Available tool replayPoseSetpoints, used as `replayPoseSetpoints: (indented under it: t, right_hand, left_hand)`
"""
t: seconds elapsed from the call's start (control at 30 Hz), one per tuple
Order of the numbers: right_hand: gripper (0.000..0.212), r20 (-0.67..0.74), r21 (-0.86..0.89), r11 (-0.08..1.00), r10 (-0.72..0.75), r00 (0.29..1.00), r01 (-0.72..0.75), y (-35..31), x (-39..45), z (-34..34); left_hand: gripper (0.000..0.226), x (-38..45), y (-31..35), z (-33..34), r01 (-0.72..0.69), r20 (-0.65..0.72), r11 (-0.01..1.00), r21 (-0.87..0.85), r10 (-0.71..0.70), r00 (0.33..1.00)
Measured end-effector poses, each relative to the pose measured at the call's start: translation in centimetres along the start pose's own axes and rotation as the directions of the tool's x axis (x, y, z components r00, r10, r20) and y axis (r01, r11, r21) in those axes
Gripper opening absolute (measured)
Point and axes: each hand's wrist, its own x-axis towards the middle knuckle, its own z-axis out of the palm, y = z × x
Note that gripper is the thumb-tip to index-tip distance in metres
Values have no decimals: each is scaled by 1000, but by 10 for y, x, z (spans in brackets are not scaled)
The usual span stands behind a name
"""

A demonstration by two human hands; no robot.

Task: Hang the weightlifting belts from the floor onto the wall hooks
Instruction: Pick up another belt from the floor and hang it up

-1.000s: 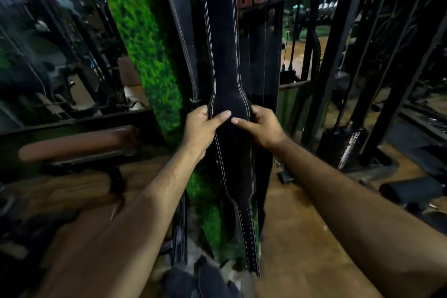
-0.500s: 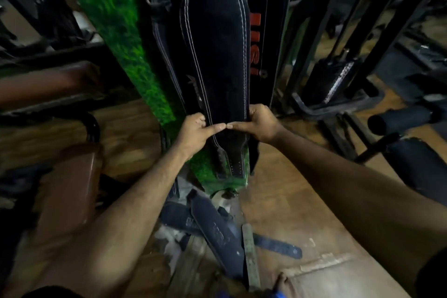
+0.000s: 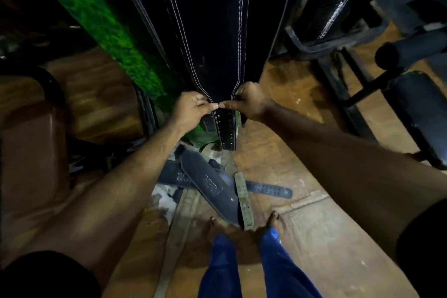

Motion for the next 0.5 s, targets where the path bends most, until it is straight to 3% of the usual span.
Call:
replayPoseSetpoints:
  t: [0.07, 0.13, 0.3, 0.37, 0.43, 0.5]
  right_hand:
    - [77, -29, 25, 999, -39, 999, 40, 12, 2, 18]
    - [87, -65, 61, 996, -59, 996, 63, 19, 7, 28]
    - [58, -81, -16, 999, 31, 996, -32, 18, 6, 36]
    - [46, -21, -104, 988, 117, 993, -118, 27, 5, 53]
    - [38, 53, -213, 954, 227, 973, -211, 39, -2, 75]
    - [41, 85, -155, 915, 388, 918, -372, 55, -14, 97]
  left_hand:
    - [28, 3, -17, 4, -12, 3, 1000, -22, 12, 1000]
    - [27, 10, -25, 4, -2, -8, 1000, -13, 2, 1000]
    - [31, 24, -39, 10, -8, 45, 999, 36, 7, 999]
    - [26, 24, -51, 18, -19, 72, 995, 101, 12, 997]
    - [15, 18, -69, 28, -4, 31, 984, 180, -1, 1000]
    - [12, 9, -88, 33, 76, -59, 971, 225, -64, 996]
